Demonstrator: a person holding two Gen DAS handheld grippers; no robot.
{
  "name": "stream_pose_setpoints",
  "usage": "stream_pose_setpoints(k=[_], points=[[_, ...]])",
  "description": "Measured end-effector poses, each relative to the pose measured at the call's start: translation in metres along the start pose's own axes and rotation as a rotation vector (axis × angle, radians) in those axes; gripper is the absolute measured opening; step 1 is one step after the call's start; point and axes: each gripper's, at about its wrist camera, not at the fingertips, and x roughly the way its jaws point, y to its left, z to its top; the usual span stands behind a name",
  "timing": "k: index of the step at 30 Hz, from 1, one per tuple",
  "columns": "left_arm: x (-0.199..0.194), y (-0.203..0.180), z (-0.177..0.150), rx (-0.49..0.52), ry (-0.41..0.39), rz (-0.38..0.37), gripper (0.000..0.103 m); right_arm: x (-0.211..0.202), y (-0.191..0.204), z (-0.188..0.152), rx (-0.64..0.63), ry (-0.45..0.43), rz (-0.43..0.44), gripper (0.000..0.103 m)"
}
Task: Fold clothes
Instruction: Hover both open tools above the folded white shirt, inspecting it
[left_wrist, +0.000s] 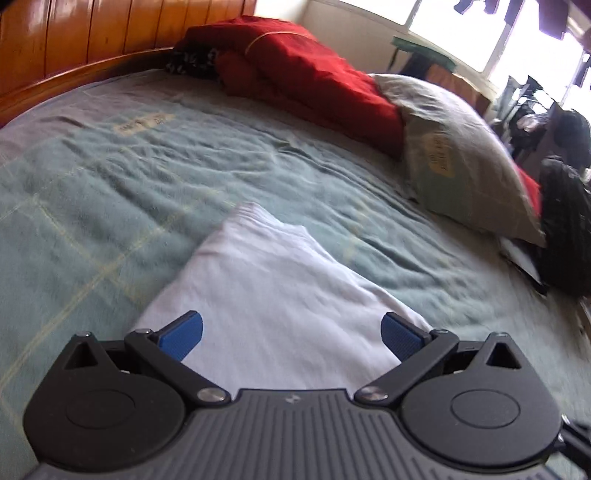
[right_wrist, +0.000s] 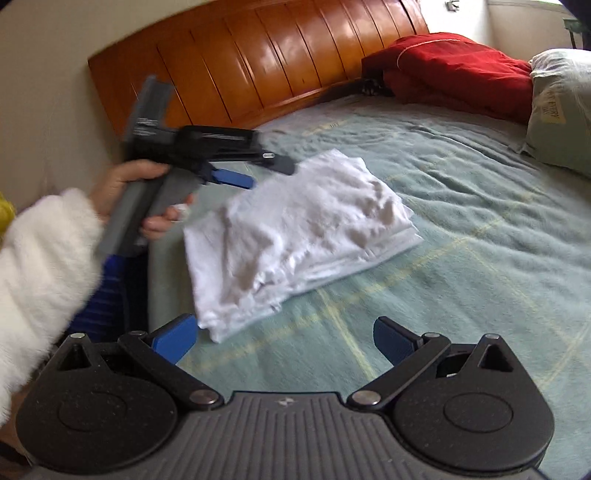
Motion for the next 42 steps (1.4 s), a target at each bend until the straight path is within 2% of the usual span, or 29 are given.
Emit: stream_pose_setpoints(k=[2,5,9,13,23,27,31,35,38,40,42], points=[[0.018,0.008,0.004,-0.047,0.036,0.03,0.102,-0.003,0.001,-0.004,-0.014,-0.006,0.0,0.103],[0.024,0.005,0.007,-0.07,0.04,0.051,0.102,-0.003,-0.005,-0.011,-0.019,-0.014,0.001,0.103],[0.017,-0.015,0.021,-0.02,-0.04,0.018,0.102,-0.002,-0.017,-0.015,0.029,-0.01,0.037,0.103],[0.048,-0.016,0.03,-0.08,0.001,0.001,0.102,-0.006,-0.018,-0.014,0.031,-0.027,0.045,0.103],[0.062,-0.056,0.031,-0.02,0.014,-0.08,0.102,-0.008,-0.022,-0.013,0.058,-0.042,0.067,0.103],[0.073,-0.058,0.032,-0.052,0.031,-0.056,0.102,-0.011,-0.024,-0.013,0.061,-0.053,0.07,0.103],[0.052,-0.066,0.032,-0.058,0.049,-0.069,0.102,-0.015,-0.027,-0.012,0.077,-0.064,0.073,0.103],[0.04,-0.074,0.014,-0.076,0.097,-0.171,0.102,-0.019,-0.025,-0.011,0.07,-0.074,0.079,0.103],[0.051,-0.078,0.002,-0.098,0.144,-0.175,0.102,-0.02,-0.024,-0.011,0.068,-0.077,0.084,0.103],[0.047,-0.083,0.003,-0.095,0.139,-0.164,0.102,-0.022,-0.023,-0.011,0.065,-0.08,0.081,0.103],[0.034,-0.086,0.004,-0.105,0.138,-0.185,0.102,-0.026,-0.023,-0.01,0.058,-0.089,0.08,0.103]])
